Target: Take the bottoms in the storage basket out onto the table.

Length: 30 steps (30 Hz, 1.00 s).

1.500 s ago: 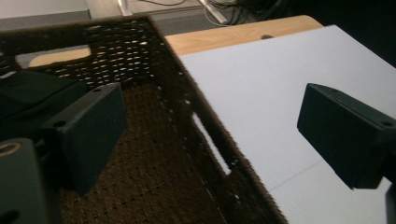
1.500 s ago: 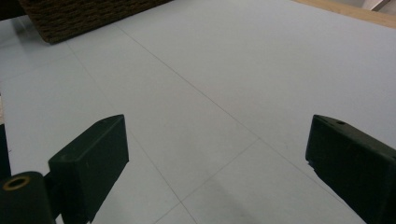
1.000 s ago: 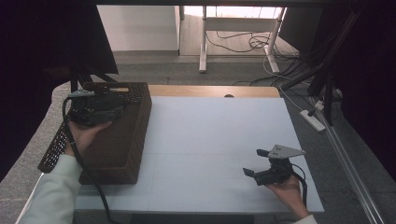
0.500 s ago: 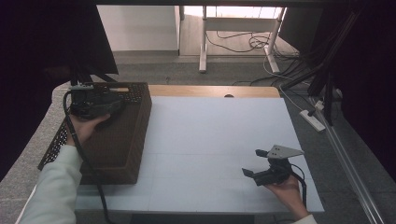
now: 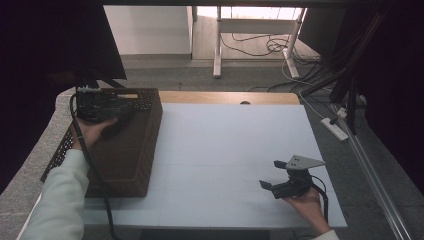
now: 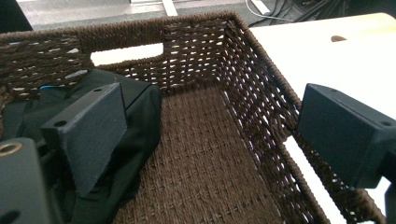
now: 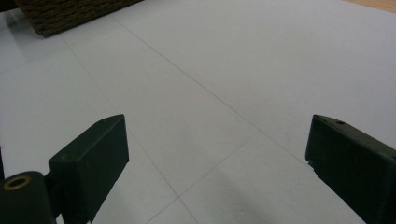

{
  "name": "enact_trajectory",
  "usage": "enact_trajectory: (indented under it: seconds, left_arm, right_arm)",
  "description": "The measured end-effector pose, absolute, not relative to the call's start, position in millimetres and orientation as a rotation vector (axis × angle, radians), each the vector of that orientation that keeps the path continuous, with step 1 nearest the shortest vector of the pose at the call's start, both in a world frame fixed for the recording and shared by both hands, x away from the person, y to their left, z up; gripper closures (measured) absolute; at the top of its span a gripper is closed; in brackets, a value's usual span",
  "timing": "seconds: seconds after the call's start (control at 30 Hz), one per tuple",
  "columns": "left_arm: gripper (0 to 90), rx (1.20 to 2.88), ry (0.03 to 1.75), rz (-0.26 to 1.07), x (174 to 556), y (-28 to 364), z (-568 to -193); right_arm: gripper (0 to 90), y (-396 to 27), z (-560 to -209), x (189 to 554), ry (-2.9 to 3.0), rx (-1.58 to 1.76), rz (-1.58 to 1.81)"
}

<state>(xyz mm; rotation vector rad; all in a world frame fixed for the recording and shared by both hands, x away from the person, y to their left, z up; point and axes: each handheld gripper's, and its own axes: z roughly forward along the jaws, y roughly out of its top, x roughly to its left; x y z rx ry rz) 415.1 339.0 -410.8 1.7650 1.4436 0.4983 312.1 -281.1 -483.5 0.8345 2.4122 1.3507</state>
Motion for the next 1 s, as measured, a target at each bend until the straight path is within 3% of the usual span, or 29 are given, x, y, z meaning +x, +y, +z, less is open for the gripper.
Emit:
enact_trajectory:
  seconds: [1.0]
  left_arm:
    - [8.5,1.714,1.62,0.489,456.9,360.4,-426.8]
  right_arm:
    - [6.1,-281.2,-485.0,314.5,2.407,0.827,1.365]
